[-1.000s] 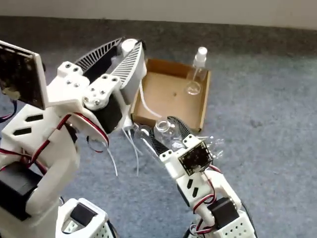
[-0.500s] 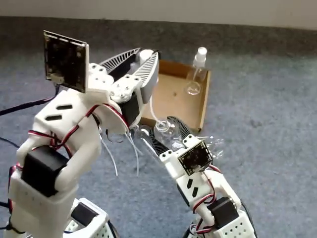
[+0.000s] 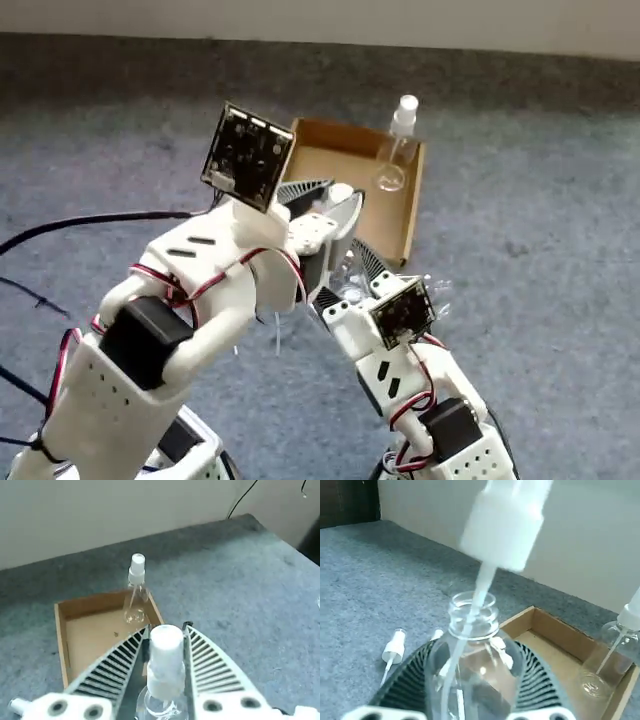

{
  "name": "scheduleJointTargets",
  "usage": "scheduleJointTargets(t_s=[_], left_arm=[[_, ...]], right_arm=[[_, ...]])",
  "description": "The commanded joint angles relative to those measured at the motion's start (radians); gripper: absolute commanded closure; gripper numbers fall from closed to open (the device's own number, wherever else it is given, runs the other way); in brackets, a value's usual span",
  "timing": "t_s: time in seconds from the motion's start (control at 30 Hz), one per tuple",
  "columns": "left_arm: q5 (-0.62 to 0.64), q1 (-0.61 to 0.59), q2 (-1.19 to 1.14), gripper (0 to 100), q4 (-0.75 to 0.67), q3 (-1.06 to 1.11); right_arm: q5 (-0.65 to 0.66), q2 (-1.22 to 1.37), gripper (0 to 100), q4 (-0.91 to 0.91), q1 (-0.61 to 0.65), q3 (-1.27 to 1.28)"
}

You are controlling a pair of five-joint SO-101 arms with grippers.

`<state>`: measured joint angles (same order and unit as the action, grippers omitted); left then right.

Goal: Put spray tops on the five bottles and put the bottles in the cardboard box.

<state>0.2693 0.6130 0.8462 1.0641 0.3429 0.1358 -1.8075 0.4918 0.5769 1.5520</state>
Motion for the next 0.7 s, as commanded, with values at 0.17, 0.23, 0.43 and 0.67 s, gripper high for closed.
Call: scheduleJointTargets(t_s=[0.17, 0.23, 0.43, 0.67], left_arm=[[0.008, 0.002, 0.136, 95, -0.051, 0.177], [-0.006, -0.005, 0.142, 95, -0.060, 0.200], [-0.092, 0.001, 0.142, 84, -0.060, 0.202], [-0.092, -0.007, 0.148, 75, -0.095, 0.122]], right_arm=[[-0.052, -0.012, 99.5, -0.024, -0.065, -0.016], [-0.052, -0.012, 99.5, -0.024, -0.065, -0.016], [-0.052, -0.012, 99.5, -0.024, -0.065, -0.016], [-0.052, -0.012, 99.5, -0.024, -0.065, -0.015]])
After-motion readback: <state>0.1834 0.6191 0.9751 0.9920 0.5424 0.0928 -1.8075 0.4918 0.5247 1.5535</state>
